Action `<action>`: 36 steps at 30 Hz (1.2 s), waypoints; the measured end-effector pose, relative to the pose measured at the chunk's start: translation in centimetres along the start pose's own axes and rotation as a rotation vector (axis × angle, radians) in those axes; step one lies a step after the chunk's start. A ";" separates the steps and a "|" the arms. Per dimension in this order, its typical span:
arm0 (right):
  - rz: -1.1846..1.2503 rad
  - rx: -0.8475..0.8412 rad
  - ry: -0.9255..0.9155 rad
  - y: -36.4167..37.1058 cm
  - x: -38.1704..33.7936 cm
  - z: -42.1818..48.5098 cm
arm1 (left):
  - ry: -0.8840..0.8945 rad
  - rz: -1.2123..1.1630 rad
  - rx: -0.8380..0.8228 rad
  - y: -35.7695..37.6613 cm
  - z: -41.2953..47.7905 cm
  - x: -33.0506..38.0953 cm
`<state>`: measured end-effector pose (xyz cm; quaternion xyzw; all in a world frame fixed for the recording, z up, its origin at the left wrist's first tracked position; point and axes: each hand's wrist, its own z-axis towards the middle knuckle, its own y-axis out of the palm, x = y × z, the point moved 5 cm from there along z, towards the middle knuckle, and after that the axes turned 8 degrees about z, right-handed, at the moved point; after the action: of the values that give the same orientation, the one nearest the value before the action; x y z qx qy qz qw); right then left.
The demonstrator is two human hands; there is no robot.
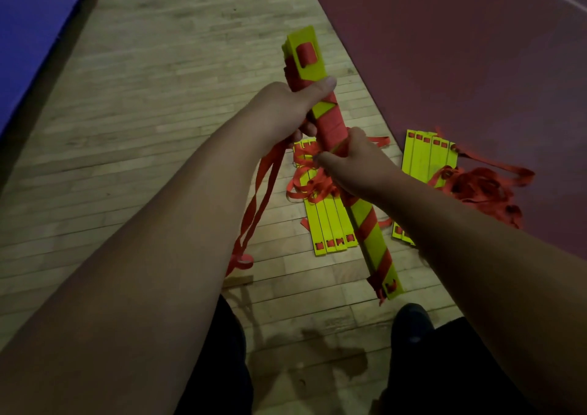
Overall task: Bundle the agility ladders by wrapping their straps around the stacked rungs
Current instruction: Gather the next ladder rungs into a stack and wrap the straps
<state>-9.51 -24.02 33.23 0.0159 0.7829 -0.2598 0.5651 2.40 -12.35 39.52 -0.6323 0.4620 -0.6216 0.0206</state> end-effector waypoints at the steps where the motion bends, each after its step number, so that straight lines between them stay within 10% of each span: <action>1: 0.043 -0.025 -0.013 -0.1 -0.4 -0.1 | 0.011 -0.027 -0.012 -0.3 0.1 -0.1; 10: 0.667 -0.545 0.136 0.4 -1.9 -2.0 | 0.088 -0.203 -0.167 -0.6 -0.5 0.6; 18: 0.202 -0.068 0.030 -0.6 0.6 0.3 | 0.046 -0.035 -0.120 -0.3 0.6 -0.4; 36: -0.173 -0.108 0.008 0.5 1.5 0.7 | -0.055 0.063 -0.004 1.4 0.7 -1.2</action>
<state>-9.29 -24.34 31.53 -0.0809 0.7965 -0.2649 0.5375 2.42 -12.80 37.54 -0.6345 0.4820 -0.6021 0.0515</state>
